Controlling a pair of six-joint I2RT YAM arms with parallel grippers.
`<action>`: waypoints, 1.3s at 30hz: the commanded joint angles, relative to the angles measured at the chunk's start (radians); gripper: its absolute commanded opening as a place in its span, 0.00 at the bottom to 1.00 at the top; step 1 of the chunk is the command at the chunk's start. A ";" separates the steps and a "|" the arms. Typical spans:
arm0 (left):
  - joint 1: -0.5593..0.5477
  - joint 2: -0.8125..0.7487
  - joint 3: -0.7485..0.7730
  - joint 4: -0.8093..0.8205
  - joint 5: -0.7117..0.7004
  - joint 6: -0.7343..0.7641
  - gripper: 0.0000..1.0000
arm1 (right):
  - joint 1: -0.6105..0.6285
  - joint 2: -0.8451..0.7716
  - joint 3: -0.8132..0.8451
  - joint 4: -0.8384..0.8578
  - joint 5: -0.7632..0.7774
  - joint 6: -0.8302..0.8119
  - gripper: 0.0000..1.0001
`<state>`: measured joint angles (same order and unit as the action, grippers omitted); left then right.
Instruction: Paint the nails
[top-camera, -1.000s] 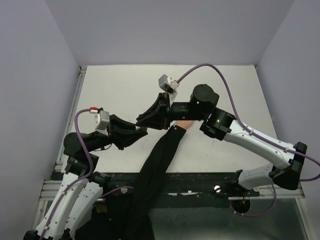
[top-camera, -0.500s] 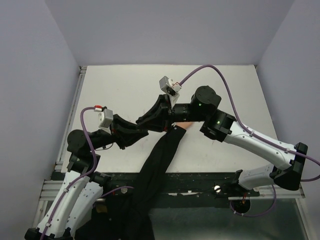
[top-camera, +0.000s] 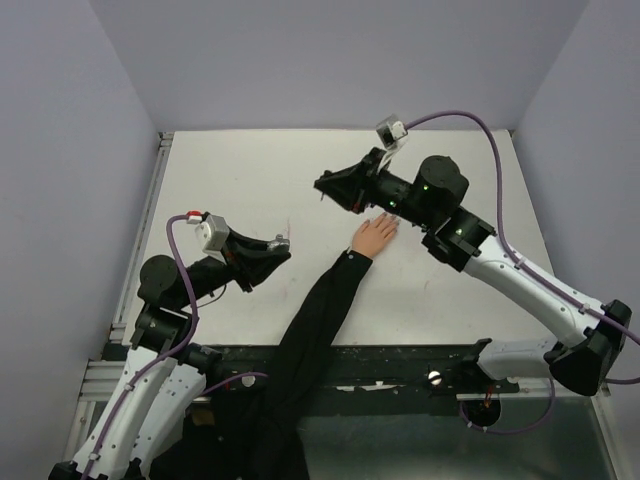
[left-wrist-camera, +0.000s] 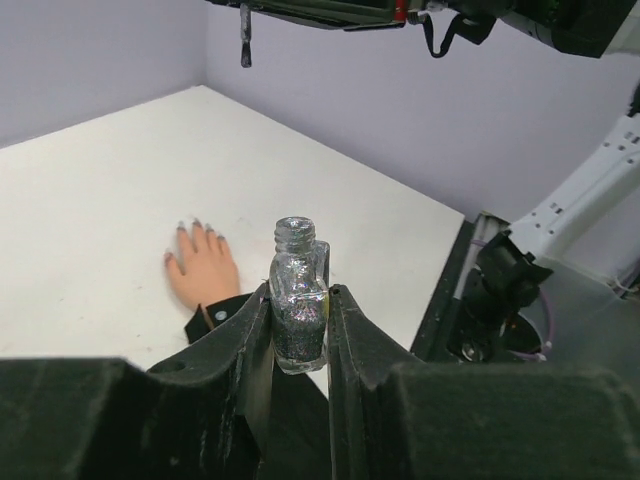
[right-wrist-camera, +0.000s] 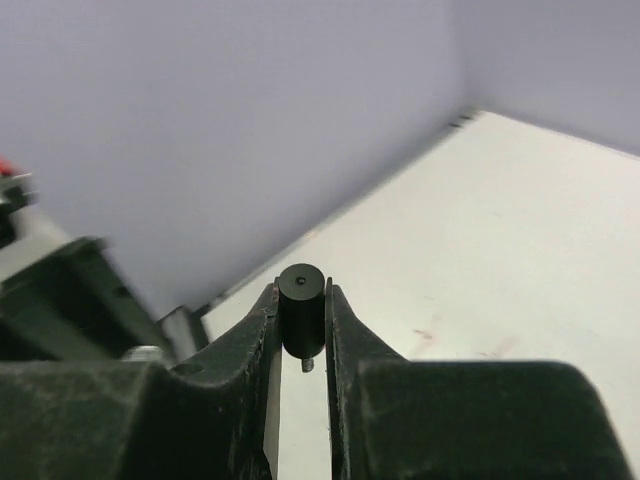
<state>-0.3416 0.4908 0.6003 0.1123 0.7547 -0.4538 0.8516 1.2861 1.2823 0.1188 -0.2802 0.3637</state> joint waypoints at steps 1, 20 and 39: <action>-0.005 -0.027 0.046 -0.111 -0.201 0.107 0.00 | -0.167 -0.045 -0.113 -0.005 0.116 0.078 0.01; -0.007 -0.003 0.046 -0.146 -0.245 0.155 0.00 | -0.692 0.114 -0.633 0.510 -0.043 0.166 0.01; -0.007 0.038 0.050 -0.140 -0.242 0.165 0.00 | -0.706 0.404 -0.675 0.685 0.052 0.173 0.01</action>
<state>-0.3428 0.5331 0.6155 -0.0433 0.5297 -0.3023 0.1547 1.6577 0.6022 0.7502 -0.2844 0.5327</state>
